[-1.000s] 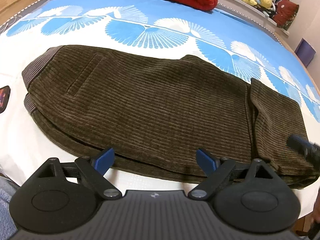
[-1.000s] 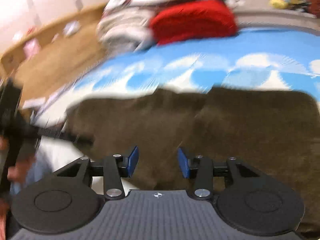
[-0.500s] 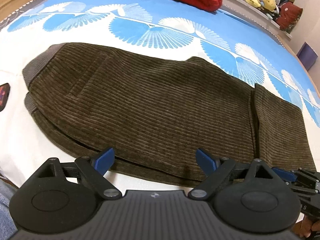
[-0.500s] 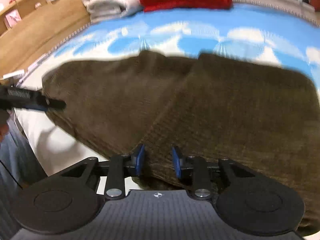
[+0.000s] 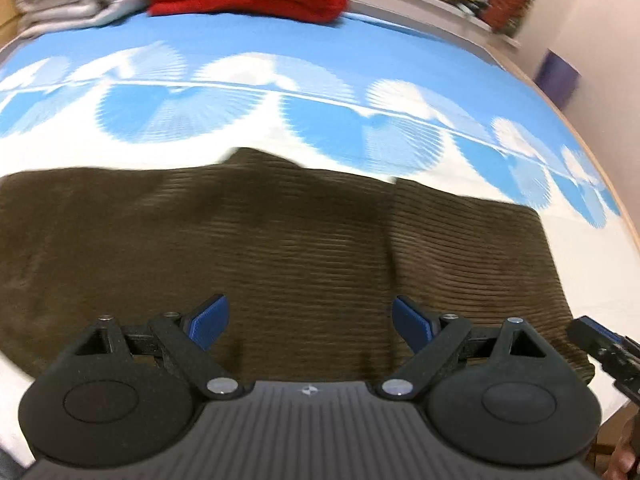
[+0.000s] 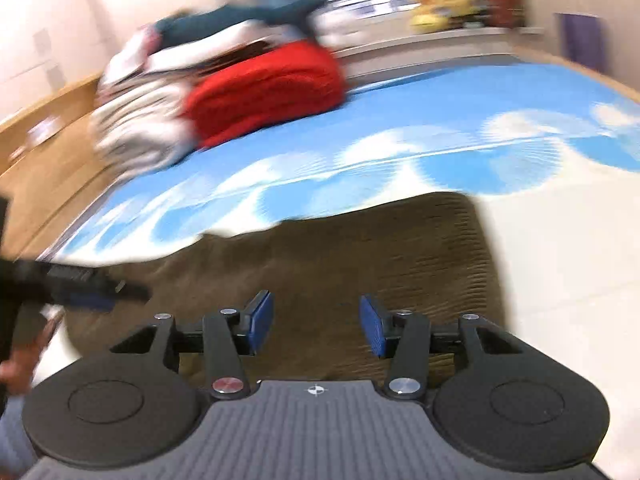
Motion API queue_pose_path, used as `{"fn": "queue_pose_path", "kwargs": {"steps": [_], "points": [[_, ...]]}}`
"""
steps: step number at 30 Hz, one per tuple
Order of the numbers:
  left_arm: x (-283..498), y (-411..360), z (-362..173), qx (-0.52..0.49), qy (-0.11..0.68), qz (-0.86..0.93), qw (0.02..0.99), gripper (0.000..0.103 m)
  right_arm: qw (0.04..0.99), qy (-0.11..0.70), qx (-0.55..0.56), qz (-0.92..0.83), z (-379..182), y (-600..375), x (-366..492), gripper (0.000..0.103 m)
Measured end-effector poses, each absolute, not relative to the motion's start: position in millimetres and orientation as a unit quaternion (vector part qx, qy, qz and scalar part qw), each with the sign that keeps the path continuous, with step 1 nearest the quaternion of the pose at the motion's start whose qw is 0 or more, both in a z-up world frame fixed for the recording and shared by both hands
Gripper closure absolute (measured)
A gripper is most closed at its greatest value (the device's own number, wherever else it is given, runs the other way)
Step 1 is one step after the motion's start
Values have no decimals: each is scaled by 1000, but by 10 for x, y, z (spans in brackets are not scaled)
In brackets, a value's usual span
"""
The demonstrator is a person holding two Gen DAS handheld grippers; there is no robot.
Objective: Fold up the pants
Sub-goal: 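Open the right tool to release the folded cuffs, then move the left tool to the fold seam of the pants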
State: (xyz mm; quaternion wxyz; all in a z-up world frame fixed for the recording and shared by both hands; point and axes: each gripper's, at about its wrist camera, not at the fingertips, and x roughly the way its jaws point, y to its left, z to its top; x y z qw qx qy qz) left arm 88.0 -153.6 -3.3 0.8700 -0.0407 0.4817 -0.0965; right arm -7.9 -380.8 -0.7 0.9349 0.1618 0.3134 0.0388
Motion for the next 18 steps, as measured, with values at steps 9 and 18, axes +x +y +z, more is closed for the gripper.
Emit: {"fn": "queue_pose_path", "kwargs": {"steps": [9, 18], "points": [[933, -2176, -754, 34, 490, -86, 867, 0, 905, 418, 76, 36, -474, -3764, 139, 52], [745, -1862, -455, 16, 487, -102, 867, 0, 926, 321, 194, -32, -203, -4532, -138, 37]]}}
